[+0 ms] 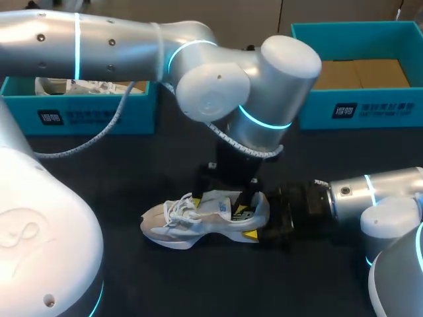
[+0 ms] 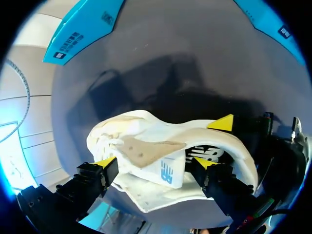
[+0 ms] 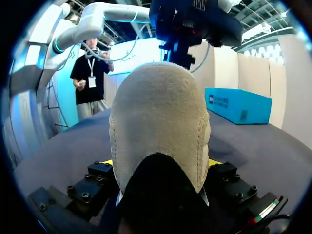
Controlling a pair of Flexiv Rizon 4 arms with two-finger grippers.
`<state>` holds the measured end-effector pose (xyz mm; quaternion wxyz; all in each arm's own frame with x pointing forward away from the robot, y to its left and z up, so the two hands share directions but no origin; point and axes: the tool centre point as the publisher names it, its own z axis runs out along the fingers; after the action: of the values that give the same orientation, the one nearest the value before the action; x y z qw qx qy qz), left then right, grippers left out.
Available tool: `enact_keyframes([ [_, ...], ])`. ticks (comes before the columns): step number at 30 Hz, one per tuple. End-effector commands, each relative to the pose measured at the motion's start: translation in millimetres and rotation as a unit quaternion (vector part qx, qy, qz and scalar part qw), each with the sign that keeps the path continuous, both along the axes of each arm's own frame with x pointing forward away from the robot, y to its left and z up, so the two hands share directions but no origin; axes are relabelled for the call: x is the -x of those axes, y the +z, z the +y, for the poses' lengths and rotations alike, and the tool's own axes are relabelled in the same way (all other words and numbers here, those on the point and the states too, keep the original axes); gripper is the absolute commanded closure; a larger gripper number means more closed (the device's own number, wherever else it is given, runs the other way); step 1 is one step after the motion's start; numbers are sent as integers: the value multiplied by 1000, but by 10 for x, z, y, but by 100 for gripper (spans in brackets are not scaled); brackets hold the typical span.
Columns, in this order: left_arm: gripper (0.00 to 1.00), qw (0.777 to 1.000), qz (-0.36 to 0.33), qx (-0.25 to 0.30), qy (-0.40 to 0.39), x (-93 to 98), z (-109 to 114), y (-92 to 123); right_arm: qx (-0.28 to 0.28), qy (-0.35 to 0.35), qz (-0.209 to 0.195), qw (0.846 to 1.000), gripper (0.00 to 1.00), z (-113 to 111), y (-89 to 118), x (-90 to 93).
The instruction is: Take the shoe out of the shoebox, open the shoe tongue, remove and reinsert the insole, then place the shoe into the shoebox
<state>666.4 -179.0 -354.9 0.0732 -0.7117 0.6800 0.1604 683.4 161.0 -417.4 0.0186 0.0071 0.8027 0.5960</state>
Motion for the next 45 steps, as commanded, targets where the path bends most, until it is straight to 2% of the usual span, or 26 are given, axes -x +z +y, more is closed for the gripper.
enact_keyframes([
  [1, 0, 1000, 9, -4, -1, -9, 49, -83, 1, 0, -1, 1000, 100, -1, 11, 5],
  [5, 0, 1000, 8, -16, -4, 8, 87, -116, 1, 0, -1, 1000, 100, -1, 11, 5],
  [11, 0, 999, 3, -43, 4, 50, 114, -57, 1, 0, -1, 1000, 100, -1, 11, 5],
  [12, 3, 999, 0, -44, 4, 58, 122, -44, 1, 0, -1, 1000, 100, -1, 11, 5],
  [16, 22, 999, 2, -43, 6, 74, 158, 42, 1, 0, -1, 1000, 100, -1, 11, 5],
  [20, 50, 999, -1, -42, 4, 107, 191, 119, 1, 0, -1, 1000, 100, -1, 11, 5],
  [23, 53, 999, -6, -42, 3, 136, 217, 164, 1, 0, -1, 1000, 100, -1, 11, 5],
  [27, 61, 999, -10, -34, 9, 159, 239, 228, 1, 0, -1, 1000, 100, -1, 11, 5],
  [29, 74, 999, -10, -28, 12, 173, 243, 259, 1, 0, -1, 1000, 100, -1, 11, 5],
  [30, 77, 1000, -10, -26, 13, 178, 244, 270, 1, 0, -1, 1000, 100, -1, 11, 5],
  [32, 94, 1000, -12, -20, 17, 189, 250, 291, 1, 0, -1, 1000, 100, -1, 11, 5],
  [34, 100, 1000, -16, -15, 22, 191, 262, 302, 1, 0, -1, 1000, 100, -1, 11, 5],
  [38, 100, 999, -8, 34, 38, 153, 365, 358, 1, 0, -1, 1000, 100, -1, 11, 5],
  [45, 100, 984, 15, 158, 83, 59, 688, 490, 1, 0, -1, 1000, 100, -1, 11, 5],
])
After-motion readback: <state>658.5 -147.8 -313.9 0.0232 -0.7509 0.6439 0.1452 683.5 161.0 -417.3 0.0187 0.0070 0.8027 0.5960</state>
